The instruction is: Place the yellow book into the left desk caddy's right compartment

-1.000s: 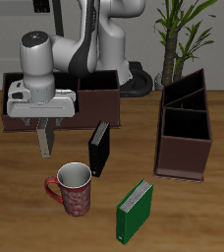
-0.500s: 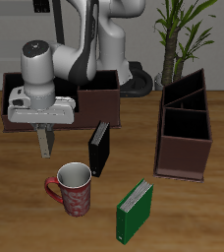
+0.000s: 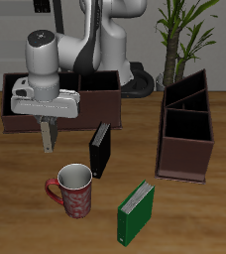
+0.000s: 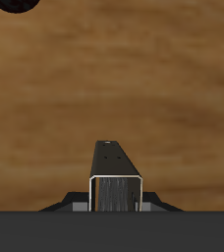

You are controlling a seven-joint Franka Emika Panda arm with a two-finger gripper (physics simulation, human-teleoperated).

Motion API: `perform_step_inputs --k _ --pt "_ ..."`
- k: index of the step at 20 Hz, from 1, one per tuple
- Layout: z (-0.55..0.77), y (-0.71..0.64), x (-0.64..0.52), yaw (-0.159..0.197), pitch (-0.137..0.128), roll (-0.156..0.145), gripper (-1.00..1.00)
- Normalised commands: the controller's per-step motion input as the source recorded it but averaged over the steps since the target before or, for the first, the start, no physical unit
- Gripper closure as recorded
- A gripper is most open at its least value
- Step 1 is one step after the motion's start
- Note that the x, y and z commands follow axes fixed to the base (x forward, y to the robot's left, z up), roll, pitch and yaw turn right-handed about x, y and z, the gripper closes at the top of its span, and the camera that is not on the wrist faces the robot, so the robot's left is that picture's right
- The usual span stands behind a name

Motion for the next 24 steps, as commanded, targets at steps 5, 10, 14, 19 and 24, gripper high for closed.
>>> perform_step_inputs --k 5,10,14,19,24 --pt "0.59 0.18 -0.09 -0.002 0.015 -0.046 1.0" --pt "0.72 0.38 -0.12 0.012 -0.021 0.004 1.0" --pt "0.54 0.4 -0.09 0.003 -0.002 -0.007 1.0" --pt "0.54 0.52 -0.1 0.017 0.002 -0.001 1.0" --pt "0.38 0.62 -0.05 0.02 -0.018 0.022 1.0"
